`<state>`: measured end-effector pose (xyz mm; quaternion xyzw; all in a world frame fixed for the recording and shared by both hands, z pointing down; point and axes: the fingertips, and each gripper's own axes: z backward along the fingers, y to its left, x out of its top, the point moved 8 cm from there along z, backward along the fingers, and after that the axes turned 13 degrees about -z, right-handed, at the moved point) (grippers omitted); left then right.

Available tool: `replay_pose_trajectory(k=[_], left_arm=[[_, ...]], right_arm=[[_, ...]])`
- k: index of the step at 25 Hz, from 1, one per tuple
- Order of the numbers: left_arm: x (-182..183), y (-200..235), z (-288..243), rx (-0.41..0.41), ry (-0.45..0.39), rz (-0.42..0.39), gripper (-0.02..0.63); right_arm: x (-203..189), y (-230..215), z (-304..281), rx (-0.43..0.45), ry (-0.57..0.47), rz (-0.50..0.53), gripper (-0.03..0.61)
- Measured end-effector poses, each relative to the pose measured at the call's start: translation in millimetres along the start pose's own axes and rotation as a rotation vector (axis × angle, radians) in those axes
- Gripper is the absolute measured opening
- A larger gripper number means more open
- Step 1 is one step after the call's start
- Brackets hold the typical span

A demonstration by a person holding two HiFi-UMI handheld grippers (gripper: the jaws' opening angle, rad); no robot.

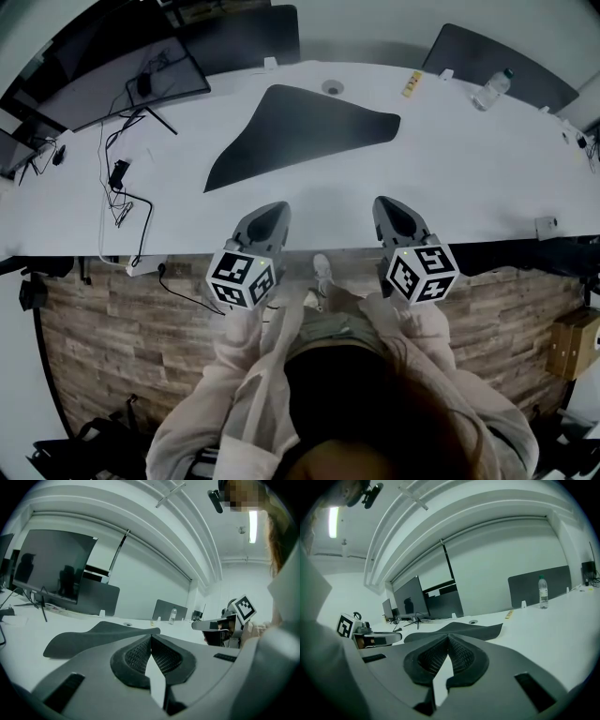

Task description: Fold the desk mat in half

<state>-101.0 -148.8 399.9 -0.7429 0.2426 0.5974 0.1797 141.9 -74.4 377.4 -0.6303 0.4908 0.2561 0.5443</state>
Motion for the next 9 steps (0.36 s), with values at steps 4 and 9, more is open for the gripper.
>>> replay_pose_trajectory(k=[4, 9], left_arm=[[-3, 5, -2, 0.006, 0.004, 0.008, 0.026], [-4, 7, -9, 0.003, 0.006, 0.011, 0.026]], right_arm=[[-1, 0, -5, 0.003, 0.014, -0.001, 0.014], [-3, -4, -11, 0.012, 0.047, -0.002, 0.014]])
